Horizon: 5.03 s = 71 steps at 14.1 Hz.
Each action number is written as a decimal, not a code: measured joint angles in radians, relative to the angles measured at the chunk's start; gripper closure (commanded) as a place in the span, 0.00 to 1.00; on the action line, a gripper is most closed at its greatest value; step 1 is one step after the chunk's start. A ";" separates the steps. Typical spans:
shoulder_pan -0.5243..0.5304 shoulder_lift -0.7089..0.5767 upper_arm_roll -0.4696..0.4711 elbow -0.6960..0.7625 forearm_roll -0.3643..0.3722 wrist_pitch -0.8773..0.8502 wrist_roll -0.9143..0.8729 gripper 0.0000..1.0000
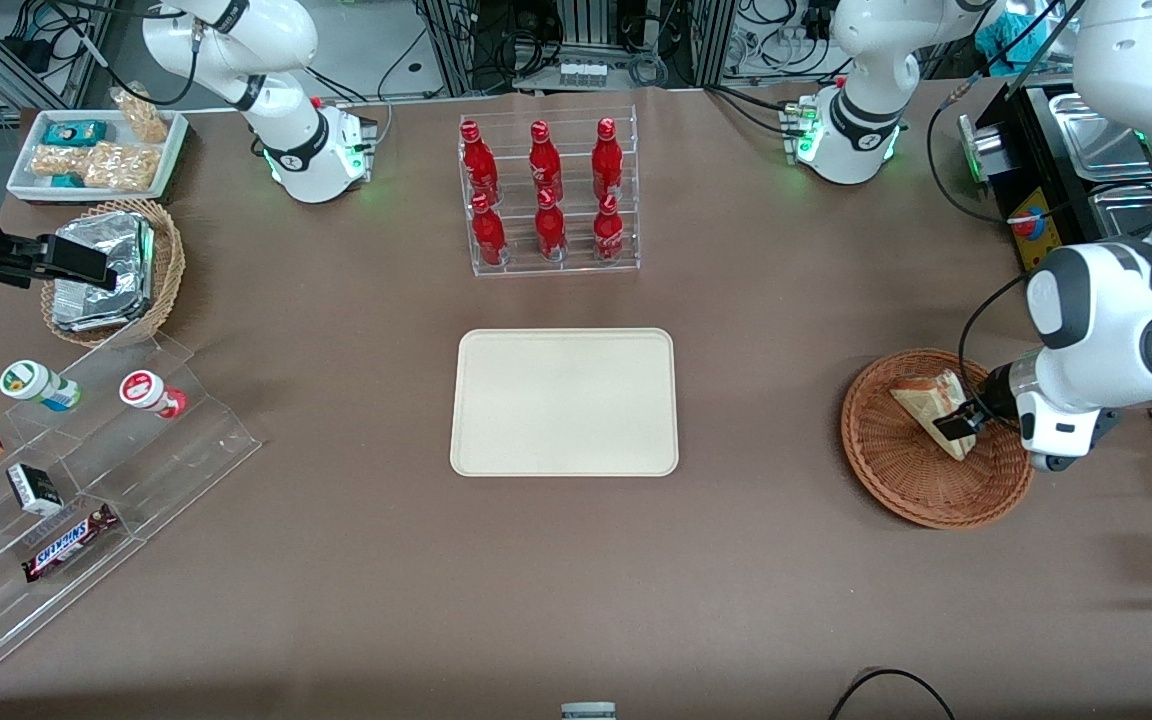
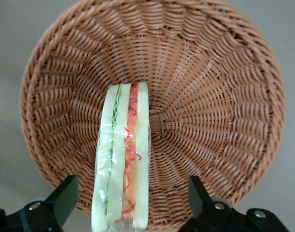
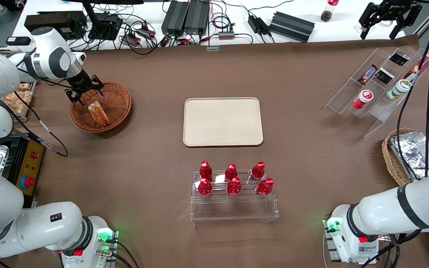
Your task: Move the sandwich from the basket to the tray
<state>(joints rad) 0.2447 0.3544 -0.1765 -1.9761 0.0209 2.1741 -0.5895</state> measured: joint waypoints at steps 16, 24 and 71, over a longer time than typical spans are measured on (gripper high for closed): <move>-0.003 0.074 0.008 0.011 0.000 0.035 -0.042 0.93; -0.353 -0.039 -0.074 0.103 -0.005 -0.168 -0.059 0.91; -0.215 -0.185 -0.014 0.618 0.020 -1.118 0.214 0.00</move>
<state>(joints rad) 0.0300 0.1693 -0.1904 -1.3581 0.0406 1.0558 -0.3757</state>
